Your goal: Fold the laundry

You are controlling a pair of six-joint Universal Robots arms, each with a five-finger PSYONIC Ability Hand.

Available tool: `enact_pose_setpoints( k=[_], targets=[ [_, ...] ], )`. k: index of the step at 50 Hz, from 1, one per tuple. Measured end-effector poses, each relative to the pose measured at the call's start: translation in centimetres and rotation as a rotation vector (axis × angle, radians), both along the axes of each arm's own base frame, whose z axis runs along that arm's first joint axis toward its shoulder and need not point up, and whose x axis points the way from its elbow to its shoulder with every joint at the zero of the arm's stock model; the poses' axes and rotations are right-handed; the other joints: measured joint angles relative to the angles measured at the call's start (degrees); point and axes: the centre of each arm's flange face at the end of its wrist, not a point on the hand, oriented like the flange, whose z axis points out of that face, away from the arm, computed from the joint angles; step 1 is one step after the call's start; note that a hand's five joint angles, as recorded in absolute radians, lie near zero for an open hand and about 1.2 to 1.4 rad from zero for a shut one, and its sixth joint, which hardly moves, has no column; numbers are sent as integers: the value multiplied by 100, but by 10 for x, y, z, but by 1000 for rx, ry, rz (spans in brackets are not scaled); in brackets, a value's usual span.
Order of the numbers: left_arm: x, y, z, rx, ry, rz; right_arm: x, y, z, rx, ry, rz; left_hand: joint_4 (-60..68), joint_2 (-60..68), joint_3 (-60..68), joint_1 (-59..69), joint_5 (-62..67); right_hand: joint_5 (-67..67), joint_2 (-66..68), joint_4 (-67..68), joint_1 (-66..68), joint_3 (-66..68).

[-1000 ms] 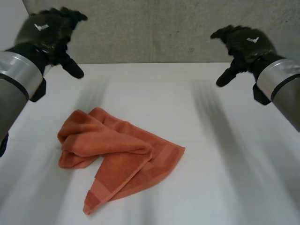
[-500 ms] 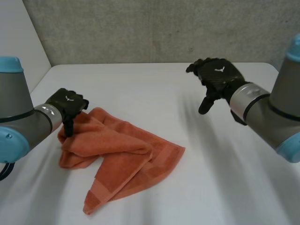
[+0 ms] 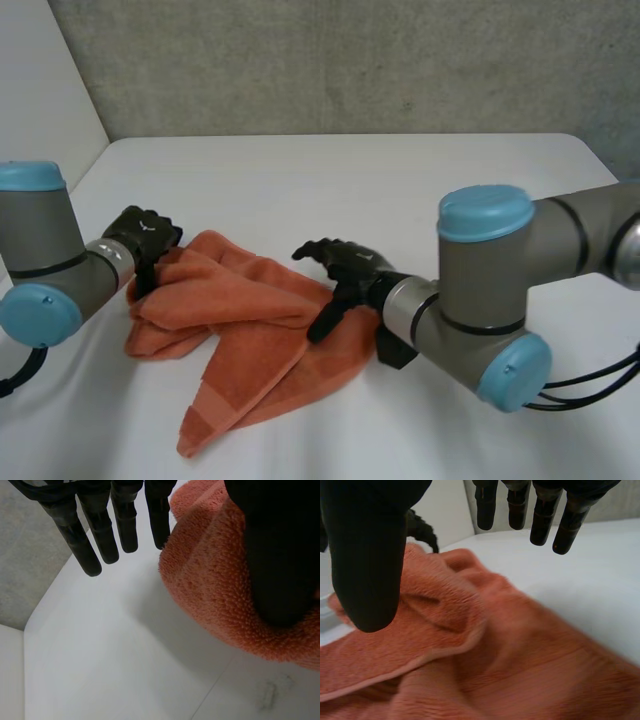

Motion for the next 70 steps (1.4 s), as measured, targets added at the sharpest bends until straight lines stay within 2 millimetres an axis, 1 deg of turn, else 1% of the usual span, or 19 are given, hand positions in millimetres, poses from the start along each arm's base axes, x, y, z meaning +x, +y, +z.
enact_pose_setpoints(
  k=[4, 8, 12, 16, 17, 18, 20, 22, 24, 26, 31, 36, 40, 48, 55, 56, 60, 61, 70],
  targets=[
    [-1, 1, -1, 1, 3, -5, 12, 5, -10, 24, -10, 25, 2283, 2284, 2266, 2503, 2191, -7, 0, 0, 0, 0],
    [-1, 1, 1, -8, 7, -6, 21, 4, -17, 24, -11, 37, 3497, 3491, 3470, 3431, 3383, 181, 239, 165, 162, 218],
    [-4, 0, 8, -40, 15, -11, 28, -1, -25, 17, -9, 41, 4436, 4442, 4400, 3775, 4126, 3107, 3516, 3255, 3009, 3371],
    [-8, -1, 16, -84, 25, -18, 30, -4, -25, 8, -10, 38, 4439, 4451, 4409, 3775, 4126, 3107, 3516, 3255, 3009, 3371],
    [-13, -2, 26, -134, 40, -28, 33, -15, -13, -51, -30, 17, 4456, 4463, 4417, 3775, 4126, 5237, 5485, 5459, 4346, 5529],
    [-13, -2, 26, -134, 40, -28, 33, -15, -13, -51, -30, 17, 4456, 4463, 4417, 3775, 4126, 5237, 5485, 5459, 4346, 5529],
    [-21, -4, 42, -202, 67, -41, 36, -24, 9, -128, -60, -6, 4457, 4468, 4422, 3775, 4126, 5247, 5485, 5475, 4346, 5537],
    [-32, -4, 71, -310, 126, -57, 36, -40, 56, -289, -116, -57, 4457, 4472, 4424, 3775, 4126, 5265, 5485, 5477, 4346, 5540],
    [-36, -3, 81, -346, 150, -63, 35, -43, 69, -332, -130, -70, 4458, 4473, 4424, 3775, 4126, 5265, 5485, 5477, 4346, 5540],
    [-49, 3, 133, -501, 292, -77, 21, -61, 143, -594, -203, -170, 4458, 4475, 4429, 3775, 4126, 5265, 5485, 5477, 4346, 5540],
    [-53, 26, 201, -659, 549, -72, -8, -64, 232, -930, -294, -283, 4458, 4476, 4430, 3775, 4126, 5281, 5485, 5477, 4397, 5540],
    [-49, 53, 225, -671, 736, -39, -19, -49, 258, -1068, -309, -243, 4459, 4482, 4440, 3775, 4126, 5323, 5485, 5477, 4397, 5540],
    [-48, 68, 207, -603, 765, -17, -16, -41, 238, -1035, -225, -160, 4459, 4484, 4441, 3775, 4126, 5328, 5485, 5477, 4397, 5540],
    [-54, 111, 101, -277, 643, 11, -20, -24, 104, -669, 273, 83, 4460, 4489, 4450, 3775, 4126, 5328, 5485, 5478, 4397, 5572],
    [-49, 144, 33, -20, 499, 40, -38, -11, 35, -472, 514, 182, 4207, 4192, 4206, 3768, 4103, 5328, 5485, 5478, 4397, 5573],
    [-48, 151, 26, 26, 469, 44, -41, -10, 28, -455, 533, 186, 3166, 3123, 3173, 3032, 3253, 5328, 5485, 5478, 4397, 5573],
    [-45, 164, 19, 115, 403, 45, -47, -9, 15, -433, 555, 183, 2587, 2522, 2544, 2393, 2661, 5328, 5485, 5478, 4397, 5573],
    [-45, 167, 21, 128, 391, 41, -48, -10, 14, -432, 556, 180, 1441, 1454, 1482, 1250, 1474, 5328, 5485, 5478, 4397, 5573],
    [-55, 158, 69, 24, 346, -54, -53, -10, 4, -447, 545, 157, -489, -468, -434, -437, -487, 5328, 5485, 5478, 4397, 5573]
  ],
)
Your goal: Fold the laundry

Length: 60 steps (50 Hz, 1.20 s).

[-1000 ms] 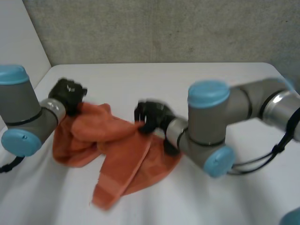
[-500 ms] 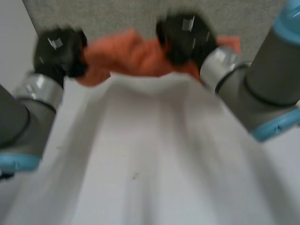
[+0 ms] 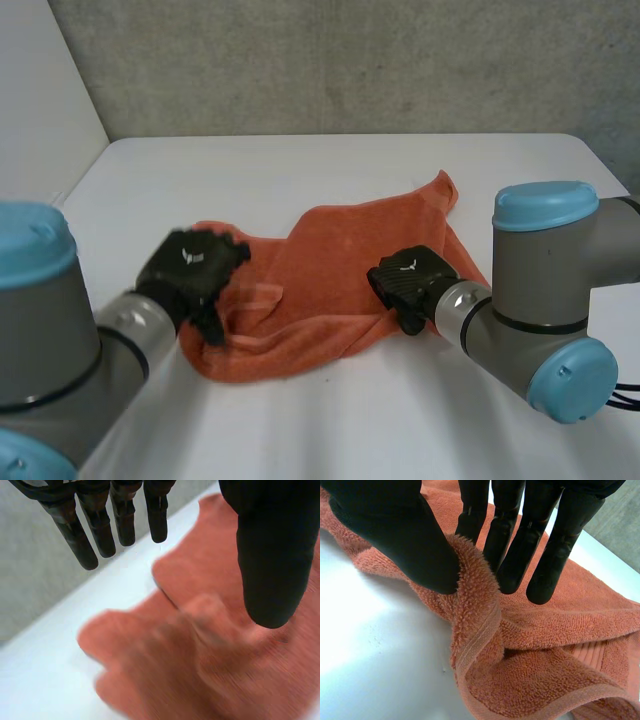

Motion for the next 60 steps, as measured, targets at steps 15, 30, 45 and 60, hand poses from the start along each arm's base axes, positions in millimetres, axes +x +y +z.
enact_pose_setpoints(
  k=[15, 30, 45, 60],
  targets=[
    [-26, -61, -37, -68, -170, -188, -2, 3, -10, 6, 7, 5, 18, 21, 15, 19, 66, 0, 0, 0, 0, 0],
    [-8, -77, -34, -132, -311, -257, -4, 0, -14, -1, 23, 4, 45, 57, 14, 18, 112, -1, 0, 0, 0, 0],
    [17, -64, -30, -8, -172, -445, -4, 0, -15, -6, 36, 13, 542, 514, 477, 484, 606, 0, 0, 0, 0, 0],
    [22, -45, -59, 64, -211, -532, -4, 0, -20, 5, 42, 14, 1464, 1417, 1381, 1411, 1466, 0, 0, 0, 0, 0]
  ],
)
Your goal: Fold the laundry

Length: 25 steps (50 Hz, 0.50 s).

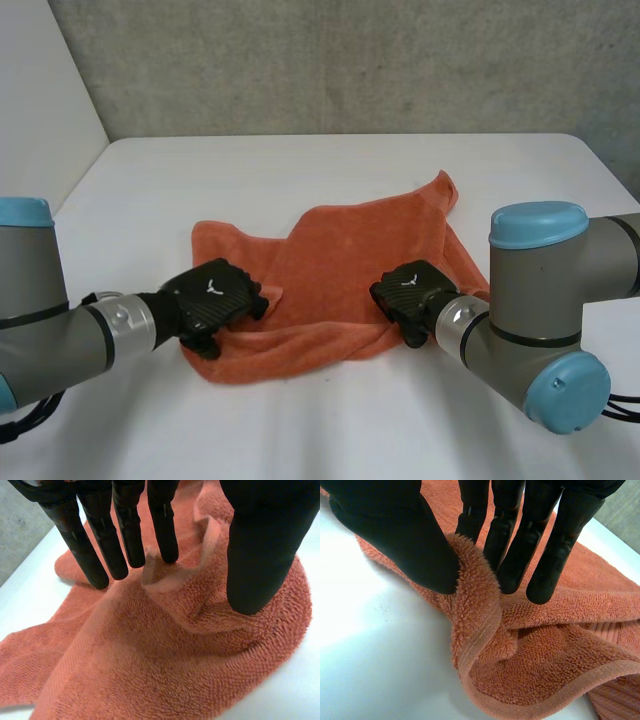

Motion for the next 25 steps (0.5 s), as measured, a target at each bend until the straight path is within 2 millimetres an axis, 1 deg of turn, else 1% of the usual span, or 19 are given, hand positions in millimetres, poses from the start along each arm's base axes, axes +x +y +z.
enact_pose_setpoints(
  k=[6, 8, 10, 12, 14, 15, 17, 20, 23, 24, 25],
  targets=[
    [0, -1, -7, 7, -13, -1, 0, 0, -1, 2, 1, 0, 85, 117, 78, 60, 71, 0, 0, 0, 0, 0],
    [0, -3, -9, 5, -16, 3, 0, 0, -1, 2, 1, 0, 270, 333, 274, 282, 252, 0, 0, 0, 0, 0],
    [0, -5, -10, 0, -20, 10, 0, 0, -1, 2, 1, 0, 882, 957, 895, 949, 863, 0, 0, 0, 0, 0],
    [1, -8, -10, -15, -26, 24, 0, 0, -1, 2, 1, 0, 2306, 2323, 2315, 2429, 2286, 0, 0, 0, 0, 0],
    [1, -11, -10, -34, -31, 37, 0, 0, 0, 0, 2, -2, 2924, 2988, 2922, 2953, 2893, 0, 0, 0, 0, 0],
    [2, -12, -9, -43, -33, 43, 0, 0, 0, -1, 2, -4, 3304, 3312, 3292, 3042, 3215, -1, 0, 0, 0, 0],
    [2, -15, -6, -71, -35, 57, -1, -1, 1, -4, 1, -6, 3451, 3465, 3447, 3042, 3255, 0, 0, 0, 0, 0],
    [2, -17, -1, -108, -34, 73, -1, -2, 2, -7, -2, -11, 3475, 3491, 3474, 3042, 3255, 0, 0, 0, 0, 0],
    [2, -20, 9, -159, -30, 95, -2, -5, 5, -11, -12, -20, 3482, 3503, 3475, 3042, 3255, 0, 0, 0, 0, 0],
    [2, -20, 12, -169, -28, 102, -2, -6, 6, -11, -16, -24, 3482, 3503, 3475, 3042, 3255, -193, -276, -201, -242, -285],
    [2, -20, 12, -169, -28, 102, -2, -6, 6, -11, -16, -24, 3482, 3503, 3475, 3042, 3255, -193, -276, -201, -242, -285]
  ],
)
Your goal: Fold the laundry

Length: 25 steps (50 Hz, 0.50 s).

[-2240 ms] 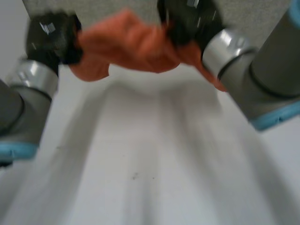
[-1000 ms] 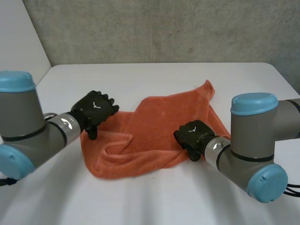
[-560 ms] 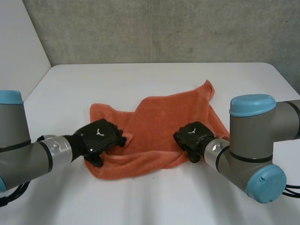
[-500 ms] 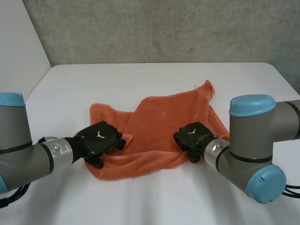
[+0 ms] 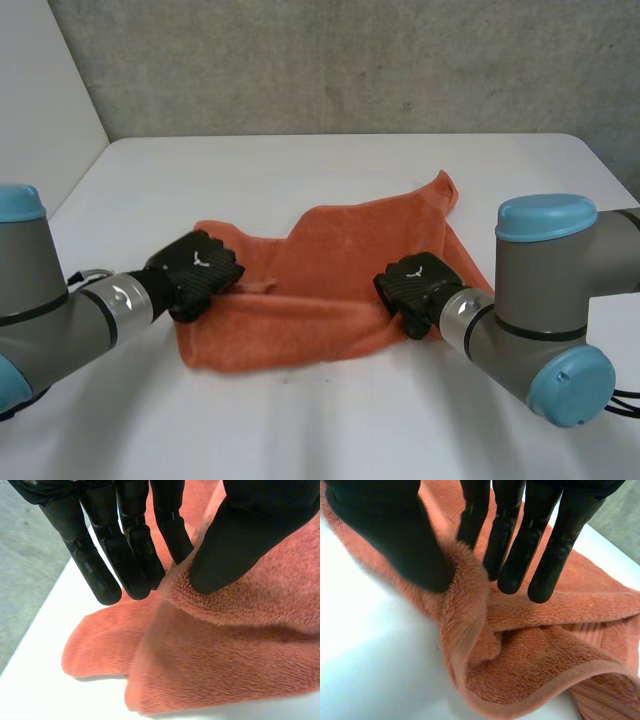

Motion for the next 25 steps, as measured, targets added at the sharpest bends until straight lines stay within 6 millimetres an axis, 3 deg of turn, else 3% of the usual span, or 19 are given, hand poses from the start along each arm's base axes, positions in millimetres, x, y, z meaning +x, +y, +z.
enact_pose_setpoints(
  k=[1, 3, 6, 16, 25],
  targets=[
    [0, 0, 3, -11, 3, 8, 0, -1, 2, 1, -8, -7, 0, 0, 0, 0, 0, 0, 0, 0, 0, 0],
    [0, 1, 9, -22, 13, 26, -2, -4, 6, 8, -35, -30, 0, 10, 0, 0, 0, -2864, -2920, -3016, -2336, -2916],
    [1, 3, 19, -30, 36, 59, -10, -14, 18, 28, -114, -102, 1, 11, 0, 0, 0, -3995, -4026, -4151, -3149, -4053],
    [7, 5, 36, 0, 120, 187, -53, -52, 54, 118, -402, -330, 2, 14, 0, 0, 0, -4617, -4433, -4772, -3636, -4599],
    [14, 1, 35, 5, 128, 242, -73, -58, 50, 90, -328, -298, 2, 16, 10, 0, 0, -4596, -4433, -4758, -3636, -4587]
  ],
)
